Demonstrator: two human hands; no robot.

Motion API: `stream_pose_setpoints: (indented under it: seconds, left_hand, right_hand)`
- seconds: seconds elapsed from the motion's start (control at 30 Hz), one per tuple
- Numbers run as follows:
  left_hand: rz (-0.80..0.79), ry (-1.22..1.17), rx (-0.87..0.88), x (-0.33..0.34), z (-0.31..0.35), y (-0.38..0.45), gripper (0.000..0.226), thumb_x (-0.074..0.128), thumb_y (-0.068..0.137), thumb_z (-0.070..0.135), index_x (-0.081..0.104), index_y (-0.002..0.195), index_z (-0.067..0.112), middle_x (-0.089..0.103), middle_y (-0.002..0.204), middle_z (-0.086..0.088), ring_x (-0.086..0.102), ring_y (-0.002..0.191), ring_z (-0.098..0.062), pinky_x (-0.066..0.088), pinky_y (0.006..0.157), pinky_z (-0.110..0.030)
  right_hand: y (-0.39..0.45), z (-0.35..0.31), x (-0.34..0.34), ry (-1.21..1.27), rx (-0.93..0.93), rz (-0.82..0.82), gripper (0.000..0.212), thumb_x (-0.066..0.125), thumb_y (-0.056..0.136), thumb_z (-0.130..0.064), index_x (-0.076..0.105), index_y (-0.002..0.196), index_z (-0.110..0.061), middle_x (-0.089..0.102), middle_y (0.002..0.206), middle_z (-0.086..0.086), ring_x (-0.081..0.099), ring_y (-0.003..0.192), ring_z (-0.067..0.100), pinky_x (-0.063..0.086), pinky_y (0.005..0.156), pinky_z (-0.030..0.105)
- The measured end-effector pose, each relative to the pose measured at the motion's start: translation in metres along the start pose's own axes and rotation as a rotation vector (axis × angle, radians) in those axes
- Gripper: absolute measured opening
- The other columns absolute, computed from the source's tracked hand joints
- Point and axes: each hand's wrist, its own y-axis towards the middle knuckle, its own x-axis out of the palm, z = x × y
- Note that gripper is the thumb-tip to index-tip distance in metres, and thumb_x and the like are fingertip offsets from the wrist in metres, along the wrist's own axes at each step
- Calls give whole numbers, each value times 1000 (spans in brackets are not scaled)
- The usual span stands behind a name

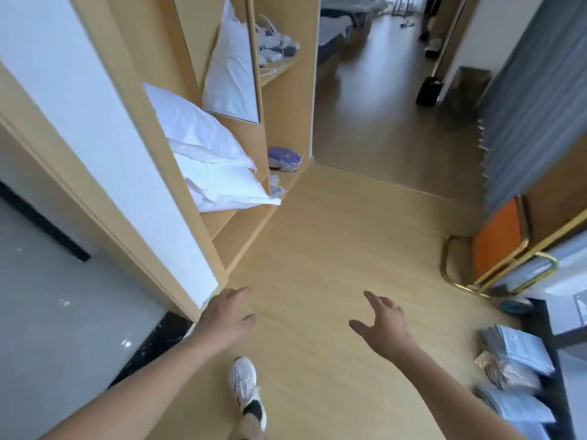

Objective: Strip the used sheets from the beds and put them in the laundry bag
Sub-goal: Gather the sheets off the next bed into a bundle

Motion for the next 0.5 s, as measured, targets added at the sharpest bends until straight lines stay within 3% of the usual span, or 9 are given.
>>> stream_pose_setpoints:
  seconds: [0.27,0.5]
  left_hand:
    - [-162,97,238,-28,81,229,65,61,97,43,39,155,27,43,154,-1,43,140,-26,41,110,-34]
    - [-237,171,349,-66,155,376,63,64,95,44,44,152,26,47,152,-3,45,139,-26,39,110,-31]
  right_hand:
    - [124,5,-54,86,293,102,81,67,94,-53,30,161,-27,43,157,2,43,139,28,41,110,34]
    - [210,-14,-118,180,436,200,79,69,93,-49,33,160,-27,46,156,2,44,140,28,40,110,34]
